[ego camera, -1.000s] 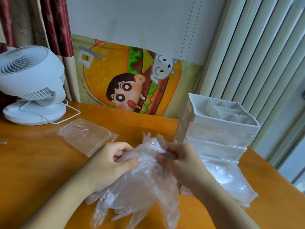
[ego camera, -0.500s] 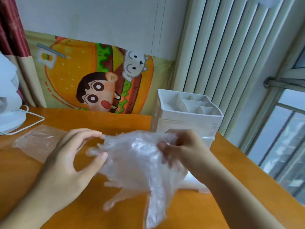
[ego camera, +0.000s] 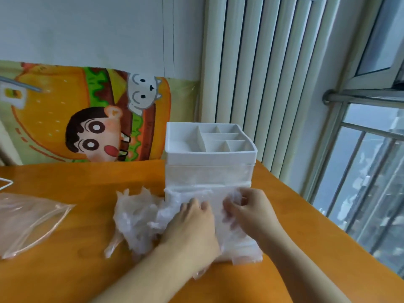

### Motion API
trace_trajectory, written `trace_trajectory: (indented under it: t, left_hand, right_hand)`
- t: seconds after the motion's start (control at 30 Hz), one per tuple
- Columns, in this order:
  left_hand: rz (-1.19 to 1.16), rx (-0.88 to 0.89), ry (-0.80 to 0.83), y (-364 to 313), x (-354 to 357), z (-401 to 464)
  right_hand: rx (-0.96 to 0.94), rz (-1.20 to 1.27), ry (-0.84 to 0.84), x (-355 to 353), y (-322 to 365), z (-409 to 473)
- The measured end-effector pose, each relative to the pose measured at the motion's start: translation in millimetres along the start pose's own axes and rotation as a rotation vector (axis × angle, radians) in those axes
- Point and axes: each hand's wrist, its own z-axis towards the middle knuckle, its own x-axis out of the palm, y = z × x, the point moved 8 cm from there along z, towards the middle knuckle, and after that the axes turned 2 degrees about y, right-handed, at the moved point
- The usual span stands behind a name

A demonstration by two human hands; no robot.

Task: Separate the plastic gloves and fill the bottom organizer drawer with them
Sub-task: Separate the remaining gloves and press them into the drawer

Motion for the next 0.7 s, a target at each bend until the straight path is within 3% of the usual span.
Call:
trace_trajectory:
  t: [0.23, 0.43, 0.7]
  left_hand:
    - [0.107, -0.153, 0.183, 23.4, 22.5, 13.0]
    - [0.225, -0.135, 0.444, 26.5, 51.3, 24.2]
    - [0.291, -0.089, 0.456, 17.2, 58.4, 44.1]
  right_hand:
    - [-0.134, -0.467, -0.046, 2.8, -13.3, 12.5]
    - [-0.054, -0.604, -0.114, -0.6, -20.5, 10.3]
    - [0.035, -0.639, -0.166, -8.6, -22.6, 7.2]
